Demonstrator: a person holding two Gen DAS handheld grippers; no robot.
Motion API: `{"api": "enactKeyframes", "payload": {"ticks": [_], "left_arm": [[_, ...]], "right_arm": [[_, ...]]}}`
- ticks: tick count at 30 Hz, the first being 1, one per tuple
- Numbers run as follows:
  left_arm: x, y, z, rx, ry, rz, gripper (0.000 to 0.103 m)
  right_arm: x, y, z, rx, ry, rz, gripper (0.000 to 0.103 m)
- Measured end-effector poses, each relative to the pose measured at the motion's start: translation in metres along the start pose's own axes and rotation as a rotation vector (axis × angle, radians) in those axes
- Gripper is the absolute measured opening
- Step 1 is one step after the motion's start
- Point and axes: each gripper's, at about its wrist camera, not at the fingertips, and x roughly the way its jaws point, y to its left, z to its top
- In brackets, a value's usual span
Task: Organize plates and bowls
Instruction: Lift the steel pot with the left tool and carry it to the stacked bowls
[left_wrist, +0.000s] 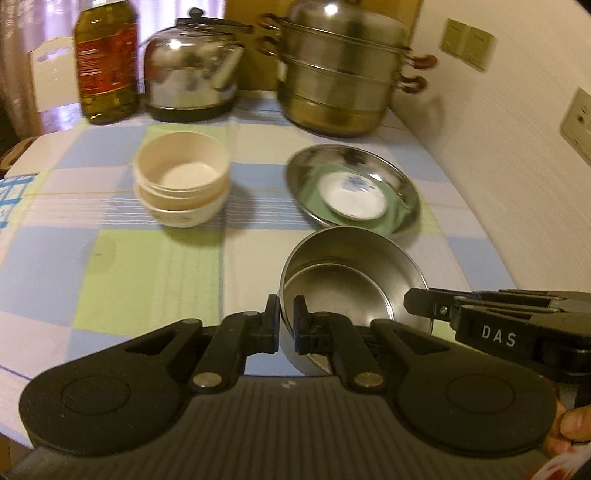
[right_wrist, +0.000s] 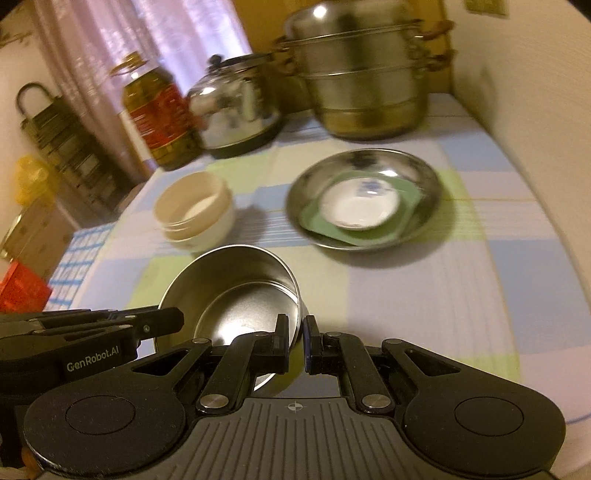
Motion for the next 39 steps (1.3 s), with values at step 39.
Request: {"api": "enactKeyframes", "payload": {"ticks": [39], "left_arm": [[0.06,0.133,0.145,-0.047,-0.092,0.039,0.006]], "right_arm": [[0.132,0.068,0.153,-0.006,-0.026,0.09,0.008]]}}
